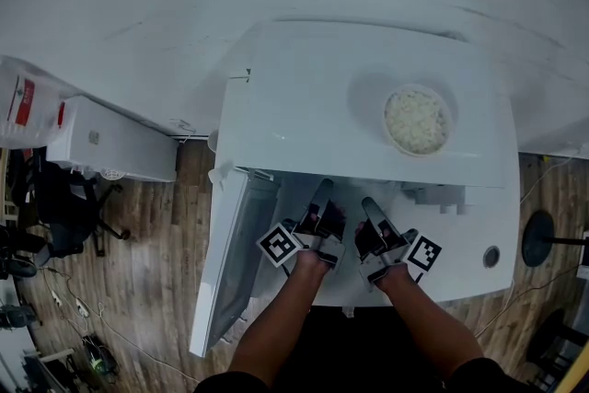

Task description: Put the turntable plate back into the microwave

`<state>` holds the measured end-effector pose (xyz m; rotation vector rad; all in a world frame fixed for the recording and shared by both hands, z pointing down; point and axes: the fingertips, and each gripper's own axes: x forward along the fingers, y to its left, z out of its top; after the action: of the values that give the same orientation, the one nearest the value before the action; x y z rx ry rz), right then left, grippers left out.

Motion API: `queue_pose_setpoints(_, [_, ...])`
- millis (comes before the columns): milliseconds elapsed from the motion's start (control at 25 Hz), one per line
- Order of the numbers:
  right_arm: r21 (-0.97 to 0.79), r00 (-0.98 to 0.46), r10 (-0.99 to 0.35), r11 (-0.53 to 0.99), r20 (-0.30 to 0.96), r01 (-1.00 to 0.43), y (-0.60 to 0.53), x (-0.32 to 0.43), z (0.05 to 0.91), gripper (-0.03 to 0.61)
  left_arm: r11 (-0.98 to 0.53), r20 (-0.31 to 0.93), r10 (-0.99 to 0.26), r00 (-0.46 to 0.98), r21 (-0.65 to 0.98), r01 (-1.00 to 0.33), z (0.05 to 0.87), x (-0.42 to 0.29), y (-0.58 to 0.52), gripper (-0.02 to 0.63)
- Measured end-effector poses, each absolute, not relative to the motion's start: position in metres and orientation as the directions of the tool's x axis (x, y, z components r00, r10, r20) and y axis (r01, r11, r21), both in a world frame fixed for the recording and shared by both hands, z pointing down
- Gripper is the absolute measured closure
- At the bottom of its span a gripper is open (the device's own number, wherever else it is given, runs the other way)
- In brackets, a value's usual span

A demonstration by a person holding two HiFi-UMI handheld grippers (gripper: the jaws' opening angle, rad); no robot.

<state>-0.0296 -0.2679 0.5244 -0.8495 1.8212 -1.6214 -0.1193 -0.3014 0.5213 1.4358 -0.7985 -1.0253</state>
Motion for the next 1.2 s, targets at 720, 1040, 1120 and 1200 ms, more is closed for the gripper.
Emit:
queue_pose_setpoints(720, [-0.997,-0.535,-0.843,0.019,-0.057,0.076,-0.300,-0.030,0.536,0.511,-0.121,-0.094,-0.881,0.464,0.992,-0.028,0.530,-0.111,-0.320,0.518])
queue_pose_setpoints(1040, [-0.998,-0.508,-0.860,0.021,-0.045,0.054,-0.321,-0.030,0.539,0.505,-0.108,-0.097,-0.884,0.458,0.994,0.004,0.534,-0.113,-0.309,0.528])
queue_pose_setpoints(1120, [-0.999,-0.508,-0.860,0.023,-0.040,0.041,-0.323,-0.032,0.539,0.502,-0.101,-0.099,-0.884,0.457,0.995,0.020,0.534,-0.115,-0.311,0.528])
queue_pose_setpoints(1200, [-0.999,-0.508,-0.860,0.028,-0.039,0.028,-0.326,-0.032,0.539,0.502,-0.099,-0.106,-0.883,0.458,0.994,0.039,0.533,-0.115,-0.314,0.531])
